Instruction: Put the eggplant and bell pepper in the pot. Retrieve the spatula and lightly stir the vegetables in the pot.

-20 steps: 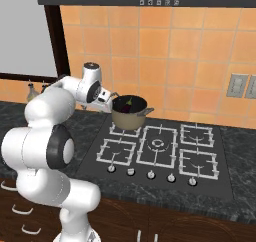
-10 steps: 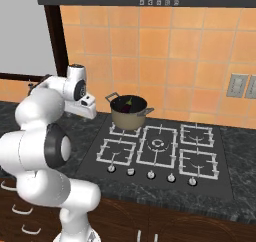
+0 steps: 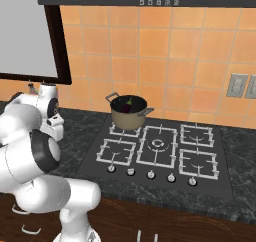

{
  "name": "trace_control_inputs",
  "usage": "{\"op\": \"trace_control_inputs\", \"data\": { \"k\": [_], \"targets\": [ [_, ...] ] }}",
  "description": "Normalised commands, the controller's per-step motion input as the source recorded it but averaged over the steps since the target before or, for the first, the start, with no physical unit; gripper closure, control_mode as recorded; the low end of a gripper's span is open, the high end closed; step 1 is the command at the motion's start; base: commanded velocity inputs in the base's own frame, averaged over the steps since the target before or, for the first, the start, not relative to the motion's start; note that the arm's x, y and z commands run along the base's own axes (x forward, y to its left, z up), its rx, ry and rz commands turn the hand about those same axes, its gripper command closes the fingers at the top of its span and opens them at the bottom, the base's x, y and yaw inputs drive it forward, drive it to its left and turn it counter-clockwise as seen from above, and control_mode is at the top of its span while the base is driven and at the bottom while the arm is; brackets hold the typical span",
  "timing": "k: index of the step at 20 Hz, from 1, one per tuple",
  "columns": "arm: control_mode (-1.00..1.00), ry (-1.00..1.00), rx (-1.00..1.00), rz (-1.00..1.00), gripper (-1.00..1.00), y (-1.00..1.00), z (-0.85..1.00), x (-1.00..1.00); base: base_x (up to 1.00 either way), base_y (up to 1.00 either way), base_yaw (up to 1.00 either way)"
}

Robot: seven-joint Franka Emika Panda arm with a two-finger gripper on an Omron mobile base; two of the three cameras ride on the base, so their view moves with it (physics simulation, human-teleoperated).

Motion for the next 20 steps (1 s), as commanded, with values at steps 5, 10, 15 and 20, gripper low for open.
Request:
{"op": "trace_control_inputs", "data": {
  "k": [5, 10, 15, 20],
  "targets": [
    [-1.00, 0.14, -0.11, -0.22, -1.00, 1.00, -0.12, 0.00, 0.00, 0.00, 0.00],
    [-1.00, 0.09, -0.05, -0.05, -1.00, 0.49, 0.00, 0.04, 0.00, 0.00, 0.00],
    [-1.00, 0.00, 0.00, -0.01, -1.00, 0.23, -0.04, 0.05, 0.00, 0.00, 0.00],
    [-1.00, 0.01, 0.00, -0.01, -1.00, 0.59, -0.03, 0.08, 0.00, 0.00, 0.00]
  ]
}}
